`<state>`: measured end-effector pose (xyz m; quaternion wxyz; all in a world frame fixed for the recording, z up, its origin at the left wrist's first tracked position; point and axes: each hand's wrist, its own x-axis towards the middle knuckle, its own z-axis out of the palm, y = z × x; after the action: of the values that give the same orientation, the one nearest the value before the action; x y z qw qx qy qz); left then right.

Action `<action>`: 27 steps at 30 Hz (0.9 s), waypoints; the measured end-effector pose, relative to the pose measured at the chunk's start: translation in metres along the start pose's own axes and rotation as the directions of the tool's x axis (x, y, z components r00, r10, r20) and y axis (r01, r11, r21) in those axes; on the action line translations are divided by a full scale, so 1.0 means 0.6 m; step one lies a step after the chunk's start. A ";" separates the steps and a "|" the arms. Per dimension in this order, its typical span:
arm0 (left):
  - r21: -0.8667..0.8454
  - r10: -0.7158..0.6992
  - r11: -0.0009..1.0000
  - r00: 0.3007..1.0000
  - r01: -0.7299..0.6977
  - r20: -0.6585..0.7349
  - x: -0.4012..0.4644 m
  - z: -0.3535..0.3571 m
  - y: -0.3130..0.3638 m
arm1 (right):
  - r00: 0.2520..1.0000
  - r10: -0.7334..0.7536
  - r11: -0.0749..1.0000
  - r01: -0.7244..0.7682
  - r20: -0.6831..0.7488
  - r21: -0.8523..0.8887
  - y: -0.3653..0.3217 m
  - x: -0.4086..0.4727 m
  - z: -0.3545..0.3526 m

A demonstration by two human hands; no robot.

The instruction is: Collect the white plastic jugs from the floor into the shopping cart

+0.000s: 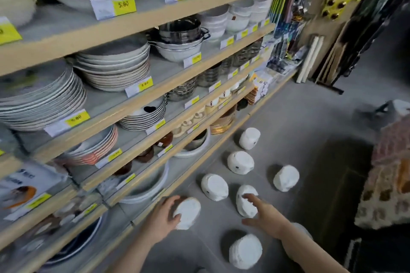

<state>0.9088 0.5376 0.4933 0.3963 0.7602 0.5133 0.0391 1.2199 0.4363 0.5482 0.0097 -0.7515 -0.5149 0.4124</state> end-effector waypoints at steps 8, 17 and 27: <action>-0.115 -0.165 0.982 0.975 0.149 -0.148 0.077 0.076 -0.154 | 0.953 -0.262 0.940 0.287 0.154 -0.181 -0.013 0.269 0.065; -0.039 -0.291 0.957 0.950 0.288 -0.117 0.274 0.394 -0.404 | 0.835 -0.480 0.769 0.547 0.268 -0.330 0.080 0.648 0.336; -0.101 -0.318 0.946 0.944 0.309 -0.090 0.426 0.633 -0.600 | 0.673 -0.647 0.599 0.739 0.358 -0.308 0.204 0.931 0.589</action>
<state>0.9364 0.5888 -0.0860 0.4019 0.6481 0.6457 0.0376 1.1631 0.6706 -0.0792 -0.0496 -0.4252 -0.8421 0.3282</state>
